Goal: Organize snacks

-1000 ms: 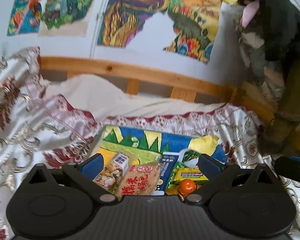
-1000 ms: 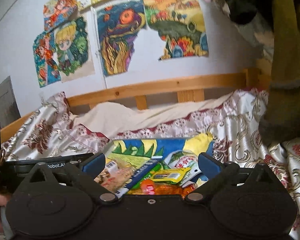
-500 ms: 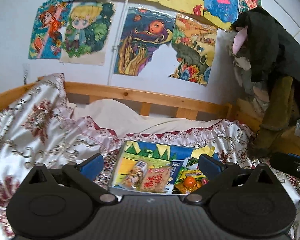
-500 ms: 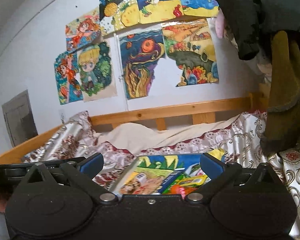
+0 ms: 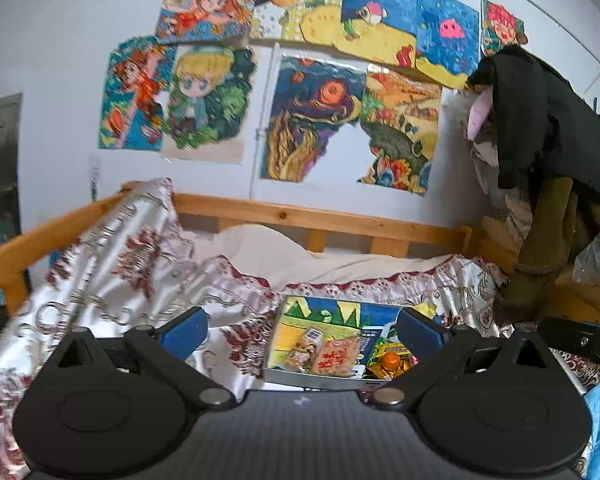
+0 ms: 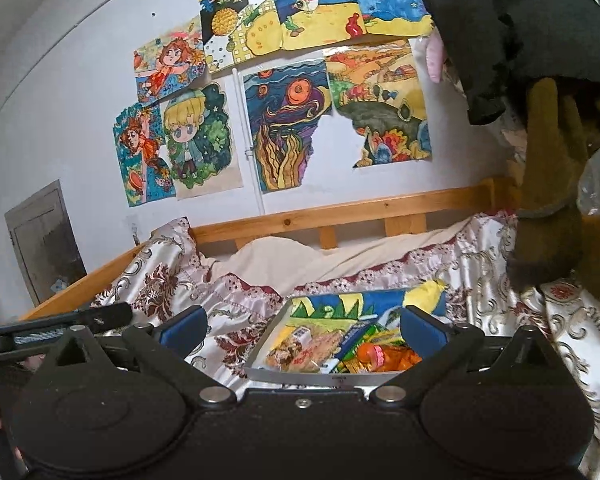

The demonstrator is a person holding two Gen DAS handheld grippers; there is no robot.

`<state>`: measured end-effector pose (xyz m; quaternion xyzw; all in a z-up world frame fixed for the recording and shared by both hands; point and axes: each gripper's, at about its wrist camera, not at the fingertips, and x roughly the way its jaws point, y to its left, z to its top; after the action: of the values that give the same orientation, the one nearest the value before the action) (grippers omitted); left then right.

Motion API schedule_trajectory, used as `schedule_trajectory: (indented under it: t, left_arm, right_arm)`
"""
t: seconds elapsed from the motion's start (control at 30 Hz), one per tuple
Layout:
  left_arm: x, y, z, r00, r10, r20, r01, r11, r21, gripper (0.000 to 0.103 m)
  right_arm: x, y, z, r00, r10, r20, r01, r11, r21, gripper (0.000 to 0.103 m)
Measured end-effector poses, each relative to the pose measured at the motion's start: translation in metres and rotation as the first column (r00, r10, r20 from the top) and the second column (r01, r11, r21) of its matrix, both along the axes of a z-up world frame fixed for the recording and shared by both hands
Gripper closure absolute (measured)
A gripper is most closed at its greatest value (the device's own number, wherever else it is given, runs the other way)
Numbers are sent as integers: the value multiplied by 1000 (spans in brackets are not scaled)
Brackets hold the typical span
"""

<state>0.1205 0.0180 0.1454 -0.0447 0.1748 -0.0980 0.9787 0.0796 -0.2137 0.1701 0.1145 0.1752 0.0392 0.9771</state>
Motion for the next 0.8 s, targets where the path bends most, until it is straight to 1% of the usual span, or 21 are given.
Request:
schedule_trajectory:
  t: [0.13, 0.2, 0.23, 0.3, 0.37, 0.47, 0.57, 0.6, 0.67, 0.73, 0.8]
  left_arm:
    - [-28, 10, 18, 1000, 21, -2, -21, 1000, -18, 0]
    - [-40, 15, 26, 1000, 12, -7, -12, 999, -34, 0]
    - [-44, 15, 30, 1000, 6, -12, -7, 1000, -30, 0]
    - [-52, 14, 37, 1000, -5, -21, 5, 1000, -8, 0]
    - [-62, 13, 43, 1000, -19, -17, 19, 1000, 12, 0]
    - [-73, 6, 46, 999, -26, -39, 28, 998, 50, 0]
    - [-89, -6, 45, 1000, -11, 5, 11, 993, 117, 0]
    - [-93, -12, 44, 1000, -15, 10, 14, 988, 152, 0]
    - [-99, -21, 41, 1000, -20, 14, 17, 982, 188, 0]
    - [-104, -25, 39, 999, -34, 15, 31, 983, 180, 0]
    - [-102, -22, 38, 999, -34, -18, 36, 990, 139, 0]
  right_arm:
    - [-22, 2, 23, 999, 21, -25, -21, 1000, -9, 1]
    - [-34, 2, 34, 999, 23, -28, -23, 1000, -19, 1]
    - [-38, 1, 38, 999, 21, -38, -21, 1000, -17, 1]
    - [-45, -4, 45, 998, 12, -63, -12, 1000, 1, 1]
    - [-55, -11, 48, 998, 6, -68, -5, 1000, 22, 1]
    - [-69, -18, 53, 996, -20, -82, 22, 999, 28, 1]
    - [-83, -23, 55, 997, -18, -76, 22, 999, 46, 1]
    - [-87, -24, 56, 997, -15, -70, 18, 999, 46, 1]
    - [-94, -25, 57, 998, -7, -59, 9, 1000, 29, 1]
    - [-97, -28, 57, 998, -6, -60, 6, 1000, 7, 1]
    - [-95, -29, 57, 997, -14, -76, 15, 1000, 8, 1]
